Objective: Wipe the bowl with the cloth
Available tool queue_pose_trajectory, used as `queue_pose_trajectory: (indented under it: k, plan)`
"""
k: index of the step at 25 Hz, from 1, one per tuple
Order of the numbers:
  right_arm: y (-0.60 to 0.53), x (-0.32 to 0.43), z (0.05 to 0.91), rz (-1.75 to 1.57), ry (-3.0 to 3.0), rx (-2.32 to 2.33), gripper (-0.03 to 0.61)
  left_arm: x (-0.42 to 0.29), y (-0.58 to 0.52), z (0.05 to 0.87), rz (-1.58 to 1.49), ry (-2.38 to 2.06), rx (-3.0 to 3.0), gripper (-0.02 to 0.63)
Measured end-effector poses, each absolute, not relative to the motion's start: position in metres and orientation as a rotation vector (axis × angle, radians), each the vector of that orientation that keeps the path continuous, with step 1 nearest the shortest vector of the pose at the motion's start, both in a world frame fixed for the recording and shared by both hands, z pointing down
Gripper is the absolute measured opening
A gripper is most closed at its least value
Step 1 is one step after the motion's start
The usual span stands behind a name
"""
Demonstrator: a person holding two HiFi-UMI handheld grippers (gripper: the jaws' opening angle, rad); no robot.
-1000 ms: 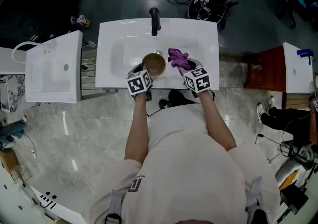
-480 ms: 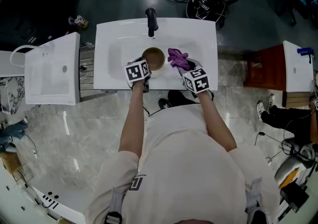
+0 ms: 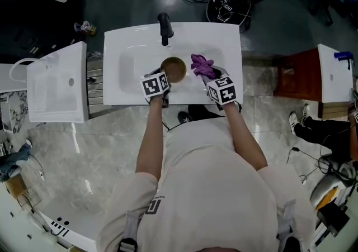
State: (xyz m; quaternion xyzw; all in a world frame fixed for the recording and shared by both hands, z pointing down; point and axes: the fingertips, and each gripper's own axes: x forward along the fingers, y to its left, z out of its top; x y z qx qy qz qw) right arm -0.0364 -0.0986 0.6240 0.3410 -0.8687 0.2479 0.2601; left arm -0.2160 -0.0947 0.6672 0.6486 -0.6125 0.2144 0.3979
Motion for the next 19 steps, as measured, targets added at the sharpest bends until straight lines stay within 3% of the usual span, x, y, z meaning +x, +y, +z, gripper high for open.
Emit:
queue_pose_trajectory:
  k: [19]
  plan:
    - [-0.107,-0.031,0.626,0.638,-2.356,0.900,0.107,-0.205,-0.101,0.684,0.608,-1.503,1.660,0.018]
